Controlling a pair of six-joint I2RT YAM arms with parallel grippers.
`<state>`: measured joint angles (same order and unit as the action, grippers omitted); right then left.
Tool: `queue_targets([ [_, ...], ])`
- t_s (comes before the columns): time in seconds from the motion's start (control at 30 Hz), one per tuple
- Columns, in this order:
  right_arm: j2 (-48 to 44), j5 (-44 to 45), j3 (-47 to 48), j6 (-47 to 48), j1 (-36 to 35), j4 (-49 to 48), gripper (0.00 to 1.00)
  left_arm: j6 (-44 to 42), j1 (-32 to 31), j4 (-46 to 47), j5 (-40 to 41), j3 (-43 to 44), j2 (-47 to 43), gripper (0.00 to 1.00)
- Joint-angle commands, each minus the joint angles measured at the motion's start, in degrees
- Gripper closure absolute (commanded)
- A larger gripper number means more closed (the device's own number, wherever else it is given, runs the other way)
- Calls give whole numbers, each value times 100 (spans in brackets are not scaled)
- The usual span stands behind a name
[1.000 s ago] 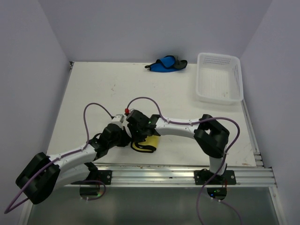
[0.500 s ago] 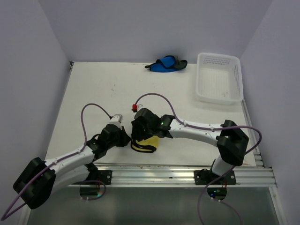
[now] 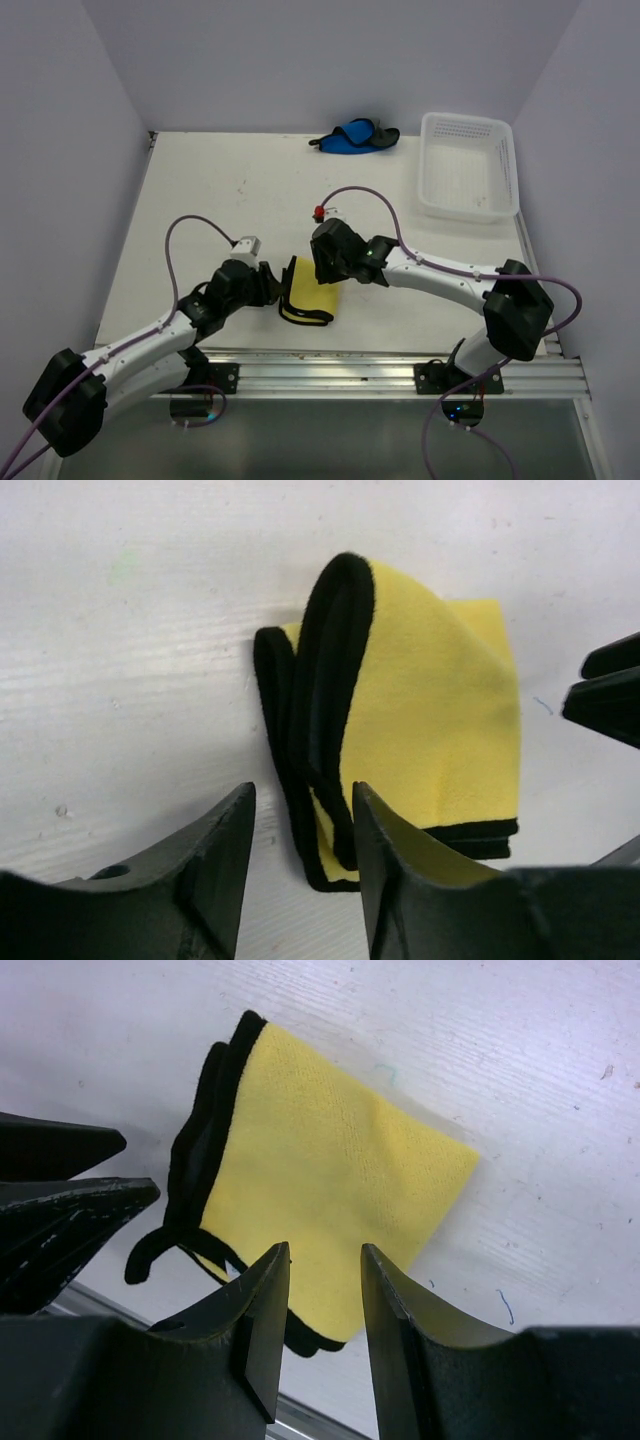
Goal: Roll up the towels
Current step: Fold the towel
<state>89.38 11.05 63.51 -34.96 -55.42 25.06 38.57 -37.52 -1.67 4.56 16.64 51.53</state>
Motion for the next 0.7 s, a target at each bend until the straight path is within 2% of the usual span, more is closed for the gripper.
queue_targets([
  [0.0, -35, 82, -5, -37, 31, -80, 62, -323, 34, 430, -270, 374, -73, 51],
  [0.13, 9, 11, -92, -20, 101, -203, 62, -490, 34, 484, -605, 594, 269, 48],
  [0.3, -44, -6, -216, -28, 136, -230, 62, -482, 25, -96, -570, 753, 779, 48],
  [0.43, -123, 2, -365, -20, 189, -273, 62, -411, 25, -281, -552, 682, 657, 48],
  [0.67, -123, -59, -479, -72, 198, -361, 62, -288, 8, 299, -1027, 357, 401, 52],
])
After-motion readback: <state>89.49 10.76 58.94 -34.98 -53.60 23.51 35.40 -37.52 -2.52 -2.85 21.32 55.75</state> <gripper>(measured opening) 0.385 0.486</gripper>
